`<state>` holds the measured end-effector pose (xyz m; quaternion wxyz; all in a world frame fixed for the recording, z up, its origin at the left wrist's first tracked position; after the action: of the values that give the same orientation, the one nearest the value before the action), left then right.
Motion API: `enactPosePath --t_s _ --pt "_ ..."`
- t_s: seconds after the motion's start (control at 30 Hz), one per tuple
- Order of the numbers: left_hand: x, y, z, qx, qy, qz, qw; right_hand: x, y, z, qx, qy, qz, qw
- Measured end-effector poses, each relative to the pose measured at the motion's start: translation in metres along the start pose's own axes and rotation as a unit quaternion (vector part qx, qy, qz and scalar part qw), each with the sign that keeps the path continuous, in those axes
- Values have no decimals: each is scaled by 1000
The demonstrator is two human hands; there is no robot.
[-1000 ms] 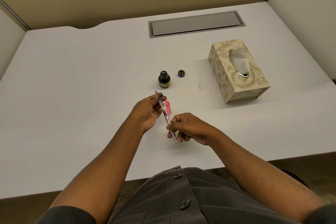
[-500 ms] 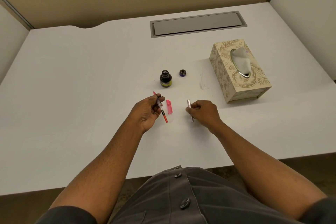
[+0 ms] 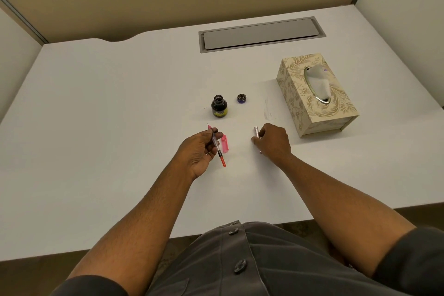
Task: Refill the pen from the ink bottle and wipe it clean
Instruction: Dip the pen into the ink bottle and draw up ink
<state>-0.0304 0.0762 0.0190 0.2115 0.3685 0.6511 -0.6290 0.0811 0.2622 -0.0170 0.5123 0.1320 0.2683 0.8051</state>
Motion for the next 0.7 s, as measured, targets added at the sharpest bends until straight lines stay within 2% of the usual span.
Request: enactPosePath --t_s 0.27,0.37,0.43,0.5,0.53,0.6,0.67,0.7 --pt "-3 -1 -1 0 1 0 1000 -1 2 3 -19 10 5 1000" --pt "-3 -1 -2 1 2 -1 1000 -9 8 14 -39 -20 21 999" --pt "-2 -1 -1 0 3 -1 1000 -17 15 23 -15 -55 19 998" --pt "-1 -1 -2 -2 4 -1 1000 -25 25 26 19 -46 29 998" --pt "-1 -1 -2 -2 5 -2 1000 -29 29 23 40 -8 40 998" --pt "-1 -3 -3 3 12 -11 1000 -41 36 11 133 148 22 980" --pt "-1 -6 -4 16 21 -24 999 -61 39 2 236 322 -51 915" --pt "-1 -6 -5 23 24 -28 999 -70 40 -1 271 379 -79 881"
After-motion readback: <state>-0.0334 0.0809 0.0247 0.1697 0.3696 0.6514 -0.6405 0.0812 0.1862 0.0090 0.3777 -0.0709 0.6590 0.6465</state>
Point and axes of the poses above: each hand's wrist, its own x-axis towards the middle knuckle, its own z-axis out of the back of the hand, y = z × x, the point moved 6 cm from there along x, towards the middle knuckle, and after that the axes turned 14 degrees about -y, right-handed, at the moved point
